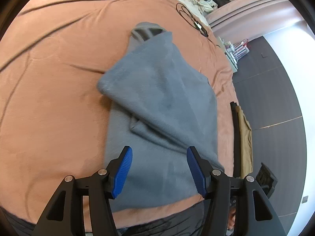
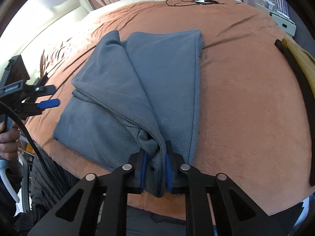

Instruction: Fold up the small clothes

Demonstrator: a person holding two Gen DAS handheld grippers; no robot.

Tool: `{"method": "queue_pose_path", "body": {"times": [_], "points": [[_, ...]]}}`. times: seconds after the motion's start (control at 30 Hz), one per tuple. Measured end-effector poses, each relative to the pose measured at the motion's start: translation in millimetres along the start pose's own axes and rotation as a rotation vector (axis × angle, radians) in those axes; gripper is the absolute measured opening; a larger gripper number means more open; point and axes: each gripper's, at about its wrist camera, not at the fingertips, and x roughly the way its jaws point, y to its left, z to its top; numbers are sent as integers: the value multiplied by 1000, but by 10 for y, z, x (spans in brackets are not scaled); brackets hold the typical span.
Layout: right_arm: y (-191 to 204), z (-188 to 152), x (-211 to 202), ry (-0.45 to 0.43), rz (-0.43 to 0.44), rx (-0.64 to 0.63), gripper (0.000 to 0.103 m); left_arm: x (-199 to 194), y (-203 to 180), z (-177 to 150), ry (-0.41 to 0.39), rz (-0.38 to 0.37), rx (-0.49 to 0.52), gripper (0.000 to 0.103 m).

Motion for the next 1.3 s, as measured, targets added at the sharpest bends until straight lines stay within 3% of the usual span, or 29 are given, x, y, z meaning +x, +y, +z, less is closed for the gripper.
{"method": "queue_pose_path", "body": {"times": [0.27,0.6,0.67,0.73,0.83,1.03,1.3], "points": [[-79,-39,-7,-8,15,21,11,310,-37,19,50,29,-27,61],[-211,-63,26,-9,55,46,11,429,59,148,0,63,-72,61],[-239,-74,43,-9,59,52,11,419,50,172,-14,76,-73,54],[-254,-79,49,-10,61,55,11,391,42,197,-33,97,-66,24],[-267,-88,42,-14,63,53,11,355,-45,258,-55,70,-24,17],[-271,-107,23,-29,75,67,11,258,-439,499,-101,41,89,15],[-365,-210,-52,-65,105,111,11,314,-1167,781,-127,38,330,14]]}}
